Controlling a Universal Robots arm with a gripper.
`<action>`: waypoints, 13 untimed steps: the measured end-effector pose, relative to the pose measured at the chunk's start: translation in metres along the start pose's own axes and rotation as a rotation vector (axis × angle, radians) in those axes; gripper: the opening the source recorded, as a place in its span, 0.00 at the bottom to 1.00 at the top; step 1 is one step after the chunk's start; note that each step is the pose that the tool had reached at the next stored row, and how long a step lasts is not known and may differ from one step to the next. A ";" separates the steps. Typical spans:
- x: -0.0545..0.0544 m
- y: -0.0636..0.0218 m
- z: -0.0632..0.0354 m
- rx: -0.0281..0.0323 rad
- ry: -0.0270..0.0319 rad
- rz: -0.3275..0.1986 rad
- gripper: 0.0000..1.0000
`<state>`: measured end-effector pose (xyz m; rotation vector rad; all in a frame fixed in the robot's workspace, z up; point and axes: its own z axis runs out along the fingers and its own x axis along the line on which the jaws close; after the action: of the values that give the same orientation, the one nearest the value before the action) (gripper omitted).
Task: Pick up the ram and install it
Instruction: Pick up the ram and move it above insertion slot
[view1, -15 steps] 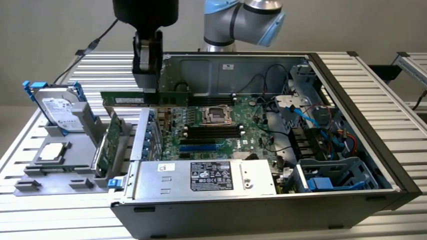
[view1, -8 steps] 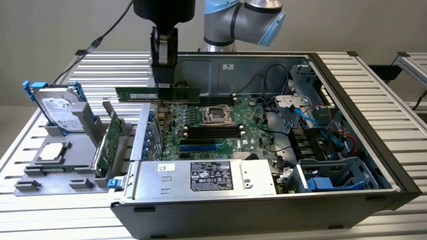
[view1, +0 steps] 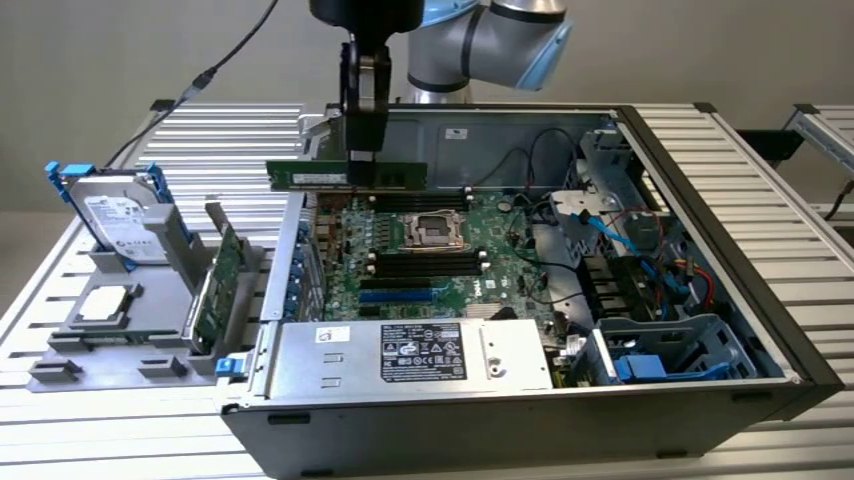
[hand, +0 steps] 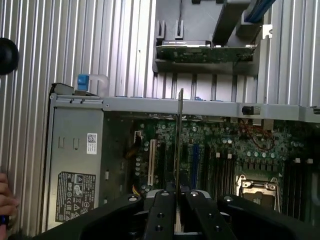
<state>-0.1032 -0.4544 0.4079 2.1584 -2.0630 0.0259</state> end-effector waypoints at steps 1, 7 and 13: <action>-0.003 -0.0032 -0.0003 0.0008 0.0027 0.000 0.14; -0.019 -0.0233 -0.0025 0.0040 0.0155 0.002 0.14; -0.033 -0.0443 -0.0033 0.0051 0.0182 0.002 0.14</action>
<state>-0.0605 -0.4193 0.4028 2.1505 -2.0579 0.0509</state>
